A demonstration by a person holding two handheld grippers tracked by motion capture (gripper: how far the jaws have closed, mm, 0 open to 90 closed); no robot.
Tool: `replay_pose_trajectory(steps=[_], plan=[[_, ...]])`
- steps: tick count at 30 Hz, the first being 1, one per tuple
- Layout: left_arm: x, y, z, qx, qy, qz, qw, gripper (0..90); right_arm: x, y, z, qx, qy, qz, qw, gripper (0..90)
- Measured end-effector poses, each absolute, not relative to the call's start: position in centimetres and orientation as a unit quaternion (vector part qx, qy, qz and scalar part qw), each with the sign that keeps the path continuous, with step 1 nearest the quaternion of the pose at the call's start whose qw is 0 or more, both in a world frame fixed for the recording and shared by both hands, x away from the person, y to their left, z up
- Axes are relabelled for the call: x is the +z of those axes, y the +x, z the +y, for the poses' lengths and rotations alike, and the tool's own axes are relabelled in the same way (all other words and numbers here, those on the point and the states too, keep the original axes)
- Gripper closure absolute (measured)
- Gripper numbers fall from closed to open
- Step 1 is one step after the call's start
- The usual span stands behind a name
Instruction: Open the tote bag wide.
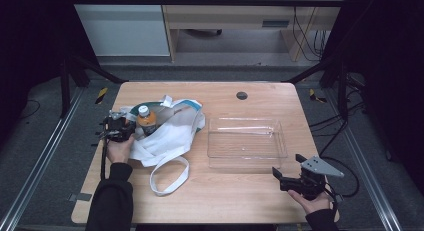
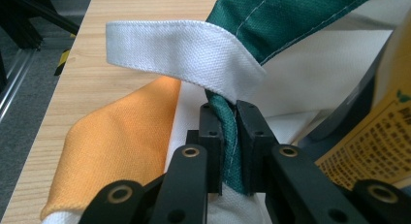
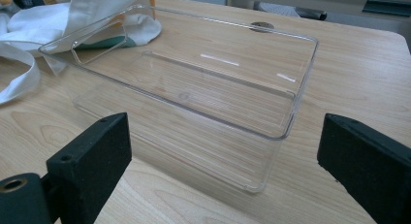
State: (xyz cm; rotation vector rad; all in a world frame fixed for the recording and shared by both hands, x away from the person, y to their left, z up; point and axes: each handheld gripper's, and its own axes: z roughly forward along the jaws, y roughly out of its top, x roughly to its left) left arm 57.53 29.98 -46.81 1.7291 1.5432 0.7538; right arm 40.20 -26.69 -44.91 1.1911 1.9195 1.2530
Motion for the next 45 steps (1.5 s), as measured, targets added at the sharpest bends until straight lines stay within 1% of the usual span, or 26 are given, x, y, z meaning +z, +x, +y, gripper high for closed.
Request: replay_pose_trajectory(steps=[6, 11, 17, 23, 35, 45], plan=[[-46.1, 57.2, 30.3, 0.293, 0.66, 0.594, 0.354, 74.5, -44.9, 40.2, -26.7, 0.468, 0.443, 0.713, 0.276, 5.5], [-45.0, 56.4, 30.7, 0.296, 0.656, 0.59, 0.366, 59.0, -44.9, 40.2, -26.7, 0.468, 0.444, 0.713, 0.276, 5.5], [-43.1, 55.0, 30.8, 0.305, 0.658, 0.57, 0.386, 51.1, -44.8, 40.2, -26.7, 0.468, 0.445, 0.712, 0.277, 5.5], [-41.4, 53.2, 30.6, 0.315, 0.66, 0.546, 0.409, 47.4, -44.8, 40.2, -26.8, 0.468, 0.444, 0.711, 0.28, 5.5], [-39.7, 49.5, 30.4, 0.31, 0.665, 0.515, 0.443, 42.6, -44.8, 40.1, -26.7, 0.469, 0.445, 0.71, 0.278, 5.5], [-38.3, 48.0, 29.4, 0.307, 0.673, 0.483, 0.469, 37.5, -44.7, 40.1, -26.8, 0.469, 0.445, 0.71, 0.279, 5.5]])
